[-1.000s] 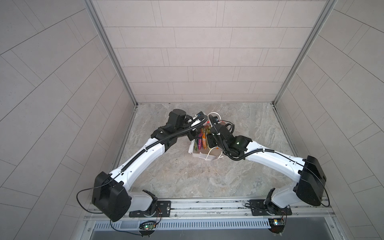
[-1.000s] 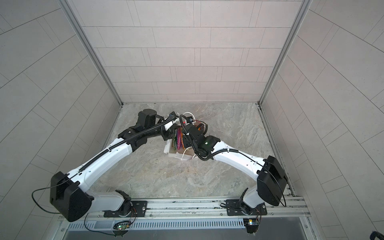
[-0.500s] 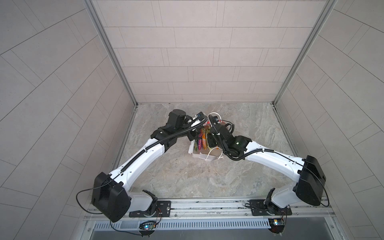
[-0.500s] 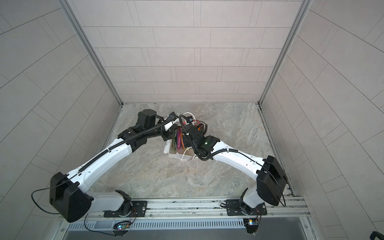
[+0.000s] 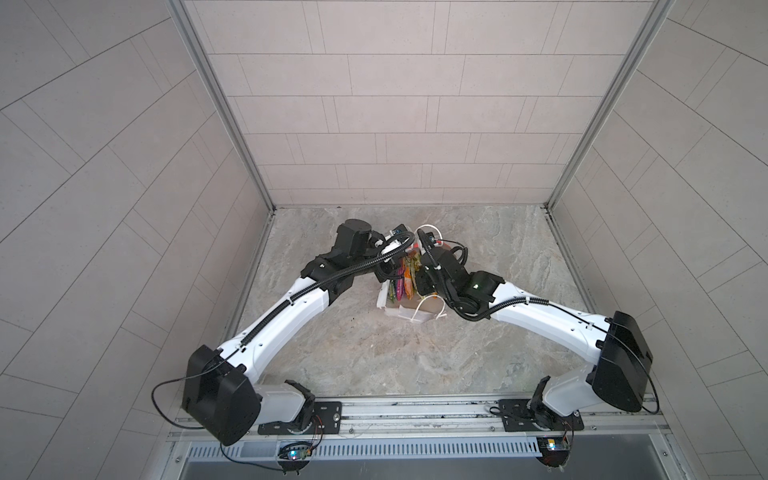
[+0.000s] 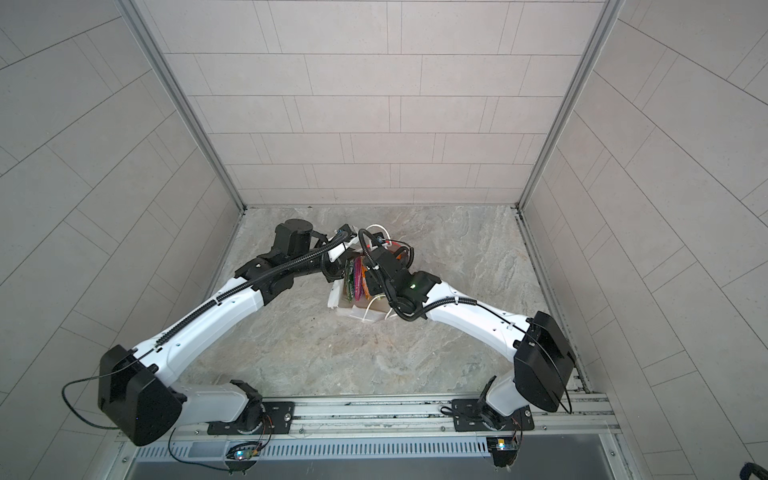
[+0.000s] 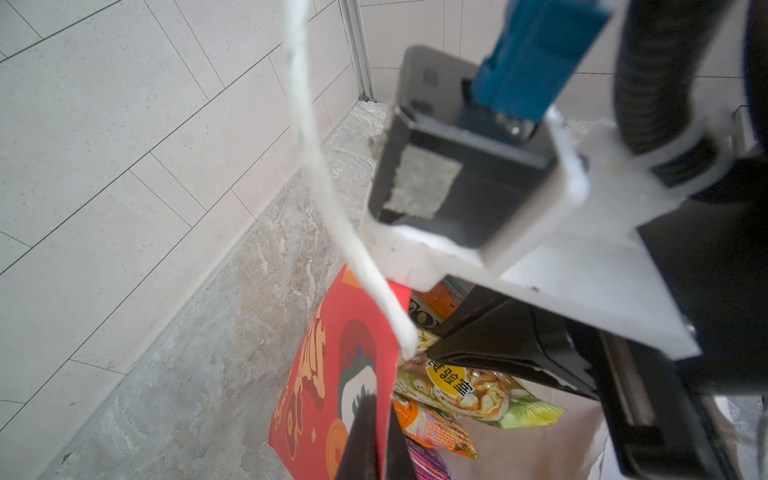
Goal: Take the snacks out of the paper bag
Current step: 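Close the right gripper on the yellow snack packet and lift it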
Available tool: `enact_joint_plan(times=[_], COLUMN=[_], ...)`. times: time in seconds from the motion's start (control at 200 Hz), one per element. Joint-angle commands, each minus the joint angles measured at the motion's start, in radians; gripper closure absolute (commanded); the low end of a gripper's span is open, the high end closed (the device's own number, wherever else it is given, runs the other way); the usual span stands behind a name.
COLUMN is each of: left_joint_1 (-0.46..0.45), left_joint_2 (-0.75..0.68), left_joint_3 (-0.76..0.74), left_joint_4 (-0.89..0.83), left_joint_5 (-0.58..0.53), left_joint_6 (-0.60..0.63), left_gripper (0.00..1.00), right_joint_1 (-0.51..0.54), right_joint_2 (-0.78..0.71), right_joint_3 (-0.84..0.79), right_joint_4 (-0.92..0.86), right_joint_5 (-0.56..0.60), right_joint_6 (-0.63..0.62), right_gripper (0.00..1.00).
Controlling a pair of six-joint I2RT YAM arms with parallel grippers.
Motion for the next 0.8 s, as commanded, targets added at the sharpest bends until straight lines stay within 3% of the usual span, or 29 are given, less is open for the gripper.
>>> enact_joint_plan(times=[0.0, 0.33, 0.58, 0.796], left_joint_1=[-0.005, -0.005, -0.005, -0.005], left_joint_2=[-0.032, -0.030, -0.037, -0.034], left_joint_3=[-0.013, -0.015, -0.020, -0.020], left_joint_4=[0.030, 0.037, 0.048, 0.050], left_joint_5=[0.036, 0.038, 0.042, 0.046], left_joint_6=[-0.009, -0.014, -0.017, -0.024], left_gripper=[1.00, 1.00, 1.00, 1.00], right_joint_1=[-0.002, -0.003, -0.036, -0.061], right_joint_2=[-0.059, -0.195, -0.316, -0.396], right_joint_3=[-0.013, -0.041, -0.061, -0.048], right_joint_4=[0.007, -0.010, -0.053, -0.108], right_joint_5=[-0.049, -0.096, -0.223, -0.309], right_joint_6=[-0.049, -0.181, -0.309, -0.348], right_gripper=[1.00, 1.00, 1.00, 1.00])
